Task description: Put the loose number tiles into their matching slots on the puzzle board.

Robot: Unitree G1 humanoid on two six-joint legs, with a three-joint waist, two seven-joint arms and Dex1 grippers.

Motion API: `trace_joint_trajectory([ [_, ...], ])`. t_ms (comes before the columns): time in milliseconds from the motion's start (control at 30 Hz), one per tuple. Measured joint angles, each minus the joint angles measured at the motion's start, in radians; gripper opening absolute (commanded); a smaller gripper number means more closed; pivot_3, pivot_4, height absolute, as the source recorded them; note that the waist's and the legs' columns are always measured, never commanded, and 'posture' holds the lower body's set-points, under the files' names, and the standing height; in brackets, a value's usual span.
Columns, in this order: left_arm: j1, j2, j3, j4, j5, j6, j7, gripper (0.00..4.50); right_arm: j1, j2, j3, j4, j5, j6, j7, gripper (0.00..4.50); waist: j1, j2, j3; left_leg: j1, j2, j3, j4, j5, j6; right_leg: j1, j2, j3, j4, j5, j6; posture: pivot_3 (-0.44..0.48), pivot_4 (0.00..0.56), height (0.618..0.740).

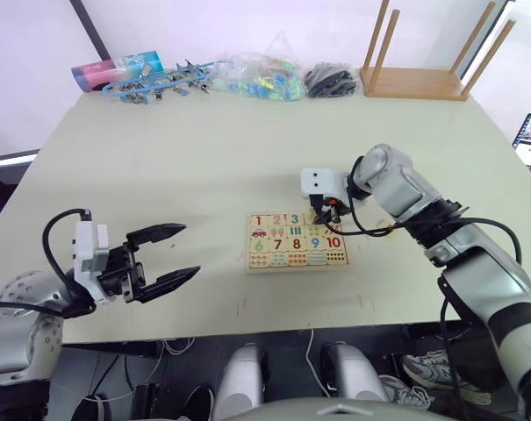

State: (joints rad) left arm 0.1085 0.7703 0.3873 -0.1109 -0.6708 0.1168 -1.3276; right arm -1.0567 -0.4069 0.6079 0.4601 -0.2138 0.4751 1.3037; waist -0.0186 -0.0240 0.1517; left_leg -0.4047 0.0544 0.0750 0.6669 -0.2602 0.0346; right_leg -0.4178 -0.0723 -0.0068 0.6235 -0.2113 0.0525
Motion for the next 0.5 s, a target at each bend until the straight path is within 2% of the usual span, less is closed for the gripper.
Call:
trace_joint_trajectory([
  [200, -0.012, -0.003, 0.0, 0.004, 0.001, -0.005, -0.002, 4.5, 0.0, 0.0, 0.0, 0.002, 0.0, -0.004, 0.001, 0.9, 0.0, 0.0, 0.0, 0.0, 0.0, 0.0, 0.0, 0.0, 0.0, 0.0, 0.0, 0.0, 0.0, 0.0, 0.0, 0.0, 0.15, 0.74],
  [300, -0.014, -0.005, 0.0, 0.006, 0.003, -0.01, -0.003, 4.5, 0.0, -0.003, 0.0, 0.002, 0.0, -0.013, 0.006, 2.37, 0.0, 0.0, 0.0, 0.0, 0.0, 0.0, 0.0, 0.0, 0.0, 0.0, 0.0, 0.0, 0.0, 0.0, 0.0, 0.0, 0.15, 0.74],
  [500, -0.02, -0.01, -0.002, 0.015, 0.004, -0.016, -0.005, 4.5, 0.0, -0.003, 0.0, 0.006, -0.001, -0.02, 0.02, 2.37, 0.0, 0.0, 0.0, 0.0, 0.0, 0.0, 0.0, 0.0, 0.0, 0.0, 0.0, 0.0, 0.0, 0.0, 0.0, 0.0, 0.15, 0.74],
])
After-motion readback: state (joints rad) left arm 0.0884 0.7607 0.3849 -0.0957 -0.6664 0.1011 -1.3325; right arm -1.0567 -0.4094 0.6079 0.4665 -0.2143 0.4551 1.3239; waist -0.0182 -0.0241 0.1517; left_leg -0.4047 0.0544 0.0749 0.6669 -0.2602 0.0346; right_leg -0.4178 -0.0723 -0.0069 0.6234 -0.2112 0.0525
